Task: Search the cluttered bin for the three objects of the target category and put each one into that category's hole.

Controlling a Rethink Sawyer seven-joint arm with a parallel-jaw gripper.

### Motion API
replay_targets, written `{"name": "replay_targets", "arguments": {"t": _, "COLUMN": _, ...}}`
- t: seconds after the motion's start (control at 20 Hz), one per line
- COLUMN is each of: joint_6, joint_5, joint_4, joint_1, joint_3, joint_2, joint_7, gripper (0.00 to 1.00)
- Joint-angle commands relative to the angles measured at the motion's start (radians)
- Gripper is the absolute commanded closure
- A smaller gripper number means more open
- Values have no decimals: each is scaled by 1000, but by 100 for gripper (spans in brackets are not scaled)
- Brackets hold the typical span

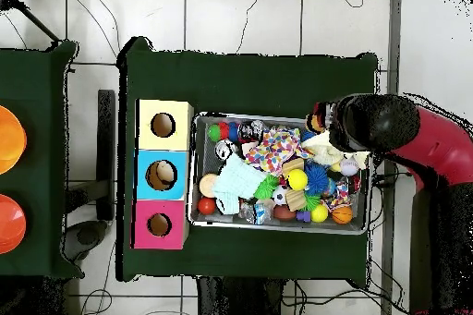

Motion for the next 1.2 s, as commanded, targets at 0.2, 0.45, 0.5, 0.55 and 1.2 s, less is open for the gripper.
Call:
{"name": "replay_targets", "arguments": {"t": 0.2, "joint_6": -78, "joint_5": -22, "joint_4": 91, "joint_1": -7, "joint_3": 16, "joint_2": 70, "joint_7": 62, "gripper": 100}}
{"name": "replay_targets", "arguments": {"t": 0.45, "joint_6": -68, "joint_5": -20, "joint_4": 84, "joint_1": -6, "joint_3": 16, "joint_2": 72, "joint_7": 52, "gripper": 100}}
{"name": "replay_targets", "arguments": {"t": 0.5, "joint_6": -66, "joint_5": -21, "joint_4": 82, "joint_1": -6, "joint_3": 17, "joint_2": 73, "joint_7": 50, "gripper": 100}}
{"name": "replay_targets", "arguments": {"t": 0.55, "joint_6": -65, "joint_5": -22, "joint_4": 79, "joint_1": -6, "joint_3": 17, "joint_2": 75, "joint_7": 48, "gripper": 100}}
{"name": "replay_targets", "arguments": {"t": 1.2, "joint_6": -65, "joint_5": -20, "joint_4": 127, "joint_1": 10, "joint_3": 3, "joint_2": 35, "joint_7": 72, "gripper": 100}}
